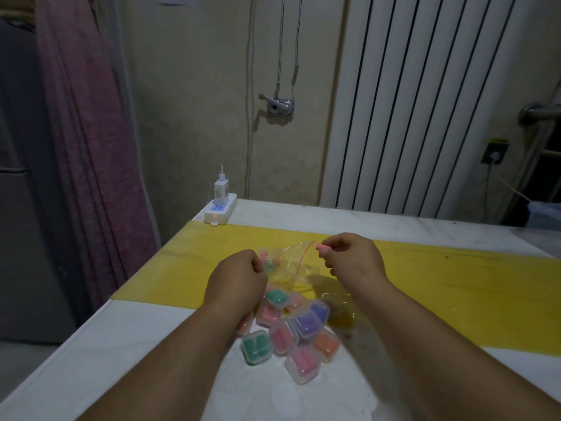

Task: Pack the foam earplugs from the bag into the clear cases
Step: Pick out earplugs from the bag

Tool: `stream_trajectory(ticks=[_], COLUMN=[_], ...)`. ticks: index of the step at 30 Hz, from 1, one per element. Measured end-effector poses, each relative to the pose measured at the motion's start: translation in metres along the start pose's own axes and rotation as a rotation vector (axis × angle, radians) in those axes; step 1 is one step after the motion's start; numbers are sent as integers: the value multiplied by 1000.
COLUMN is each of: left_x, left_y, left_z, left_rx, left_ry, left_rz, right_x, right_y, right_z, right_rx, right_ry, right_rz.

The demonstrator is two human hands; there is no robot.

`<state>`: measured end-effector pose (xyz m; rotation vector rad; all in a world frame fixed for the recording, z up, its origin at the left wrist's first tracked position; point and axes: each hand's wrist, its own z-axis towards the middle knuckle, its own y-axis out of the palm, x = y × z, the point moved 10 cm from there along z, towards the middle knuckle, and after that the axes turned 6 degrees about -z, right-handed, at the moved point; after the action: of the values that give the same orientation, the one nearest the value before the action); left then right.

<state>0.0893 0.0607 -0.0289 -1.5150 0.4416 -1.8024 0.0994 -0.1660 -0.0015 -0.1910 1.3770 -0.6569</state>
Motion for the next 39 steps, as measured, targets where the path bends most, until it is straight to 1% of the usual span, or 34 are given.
stream_trajectory(ticks=[2, 5, 7, 9, 12, 13, 15, 17, 19, 23, 25, 28, 31, 33, 36, 39], left_x=[10, 34, 50, 59, 65, 68, 73, 75, 72, 43, 29, 14, 7, 6, 4, 2], left_y=[-6, -27, -35, -32, -16, -9, 2, 11, 9, -22, -29, -23, -10, -4, 3, 5], left_z=[-4, -12, -19, -27, -38, -41, -48, -50, -47, -24, -14, -4, -2, -3, -2, 0], left_rx=[24, 142, 176, 130, -40, -92, -169, -220, -188, 74, 120, 94, 6, -36, -76, -73], left_ry=[36, 146, 234, 284, 240, 232, 231, 231, 238, 145, 105, 31, -18, -13, 9, 26], left_rz=[45, 133, 101, -56, -444, -525, -599, -610, -586, -588, -506, -277, -148, -100, -92, -74], right_x=[2, 5, 3, 2, 6, 7, 7, 6, 8, 14, 9, 3, -1, -8, -14, -14], right_y=[-9, -18, -22, -23, -22, -22, -19, -14, -12, -16, -16, -8, 9, 26, 51, 75], right_z=[-11, -26, -37, -49, -60, -61, -62, -62, -60, -47, -37, -20, -3, 4, 10, 10], right_rx=[-24, -84, -133, -183, -205, -203, -223, -245, -225, -134, -137, -126, -145, -201, -261, -353], right_ry=[39, 95, 106, 99, 79, 69, 50, 32, 19, 48, 36, 21, 14, -18, -55, -73], right_rz=[106, 317, 419, 465, 464, 451, 463, 463, 432, 381, 275, 61, -98, -207, -326, -338])
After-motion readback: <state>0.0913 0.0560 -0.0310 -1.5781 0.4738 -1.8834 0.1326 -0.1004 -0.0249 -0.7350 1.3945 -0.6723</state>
